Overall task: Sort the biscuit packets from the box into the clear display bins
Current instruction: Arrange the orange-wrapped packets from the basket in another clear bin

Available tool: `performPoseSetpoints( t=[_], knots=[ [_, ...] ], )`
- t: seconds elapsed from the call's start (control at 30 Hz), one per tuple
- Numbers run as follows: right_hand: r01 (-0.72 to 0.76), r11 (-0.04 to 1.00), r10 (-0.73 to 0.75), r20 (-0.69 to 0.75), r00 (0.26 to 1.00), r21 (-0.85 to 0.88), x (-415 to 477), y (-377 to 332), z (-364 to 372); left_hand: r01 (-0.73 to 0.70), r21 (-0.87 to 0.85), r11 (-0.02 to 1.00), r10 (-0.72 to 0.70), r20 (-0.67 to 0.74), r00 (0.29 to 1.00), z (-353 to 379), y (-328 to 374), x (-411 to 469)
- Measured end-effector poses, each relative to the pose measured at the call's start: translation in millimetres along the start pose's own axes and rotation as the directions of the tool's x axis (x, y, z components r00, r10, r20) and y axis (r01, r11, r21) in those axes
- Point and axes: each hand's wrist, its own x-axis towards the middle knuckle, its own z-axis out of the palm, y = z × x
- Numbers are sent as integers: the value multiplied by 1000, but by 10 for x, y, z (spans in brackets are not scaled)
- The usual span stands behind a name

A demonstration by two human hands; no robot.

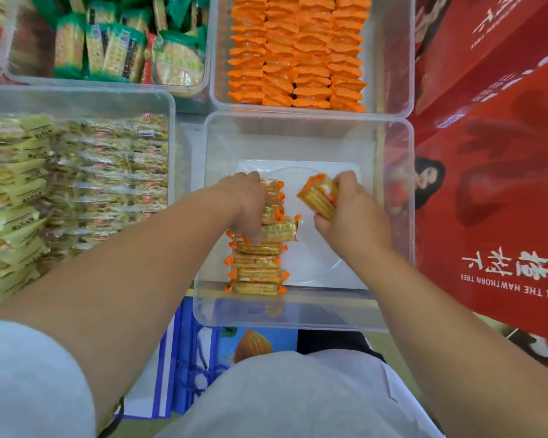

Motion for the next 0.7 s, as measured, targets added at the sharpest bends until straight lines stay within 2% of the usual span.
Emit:
performPoseSetpoints(
  t=[0.1, 0.23, 0.43, 0.6, 0.7],
  knots=[
    [102, 994, -103, -39, 994, -35, 213, -197, -131, -15, -12, 1000, 15, -6, 1000, 5, 1, -2],
    [179, 969, -170, 62, 983, -170, 505, -490, -68, -26, -12, 1000, 25, -14, 1000, 26, 0, 0],
    [238, 943, -199, 179, 963, -232, 728, -645, 169, -26, 80, 996, 28, -20, 999, 65, 9, -27],
    [258, 950, -226, 178, 958, -179, 749, -592, 315, 12, 96, 995, -7, -48, 999, 79, 68, -74],
    [254, 966, -238, 199, 951, -55, 701, -522, 394, 51, 8, 999, -50, -116, 992, 130, 109, -131]
  ],
)
